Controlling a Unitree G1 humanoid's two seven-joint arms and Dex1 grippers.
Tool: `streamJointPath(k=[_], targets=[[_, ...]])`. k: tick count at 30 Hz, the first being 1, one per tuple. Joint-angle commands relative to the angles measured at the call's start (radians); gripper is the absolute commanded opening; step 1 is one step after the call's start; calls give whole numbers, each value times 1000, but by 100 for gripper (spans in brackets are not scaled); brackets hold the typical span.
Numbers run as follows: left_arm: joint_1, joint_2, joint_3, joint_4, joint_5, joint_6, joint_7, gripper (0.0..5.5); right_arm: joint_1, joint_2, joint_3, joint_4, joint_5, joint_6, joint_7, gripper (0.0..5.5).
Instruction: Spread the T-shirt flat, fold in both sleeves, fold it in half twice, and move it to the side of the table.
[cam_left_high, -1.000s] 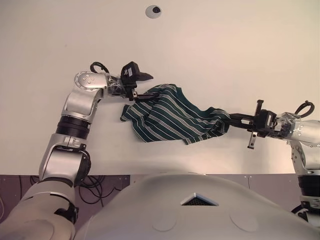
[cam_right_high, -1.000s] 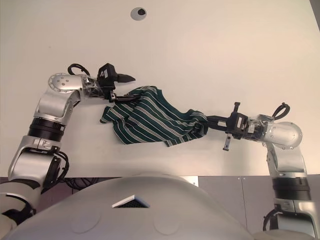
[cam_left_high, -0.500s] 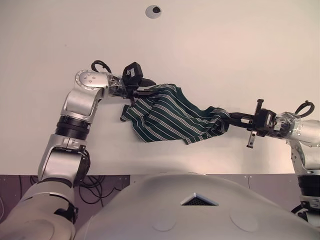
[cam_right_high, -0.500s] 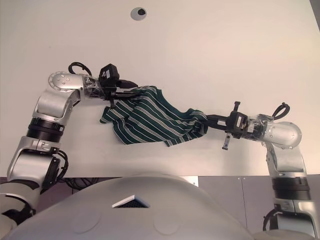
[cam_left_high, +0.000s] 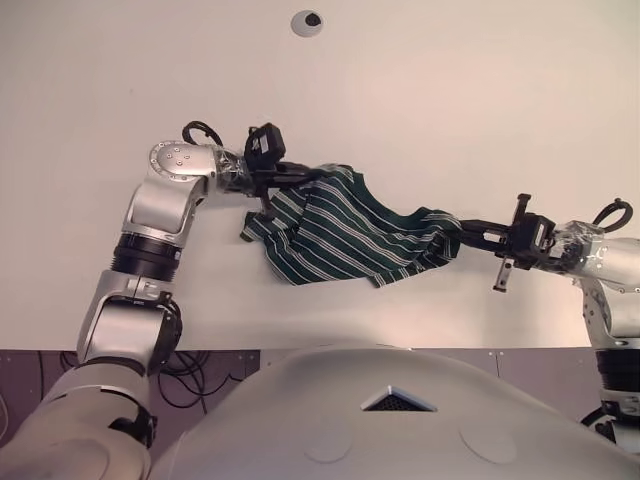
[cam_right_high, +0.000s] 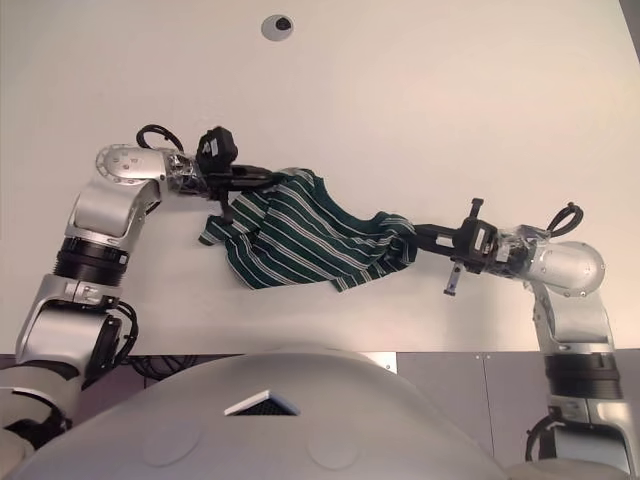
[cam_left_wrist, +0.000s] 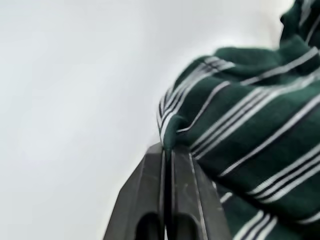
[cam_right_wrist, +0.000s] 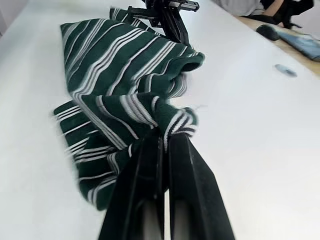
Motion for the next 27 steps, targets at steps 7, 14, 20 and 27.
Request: streamJointPath(k=[7,14,20,27], targets=[[-390,66,34,322,419,-695,478,1,-469,60,-101,232,-197,-15,-424,0],[-839,34,-63,777,675,-774,817,1,-1052,45,15,759,-475,-57,-629,0],[-1050,-7,-47,1003,665,-689,898,1,-1382,40,77,1149,-579,-126,-736,0],[-1145,-5,-29,1050,647,-640,907,1,-1522,24,91,1288,-602,-181,-764,0]])
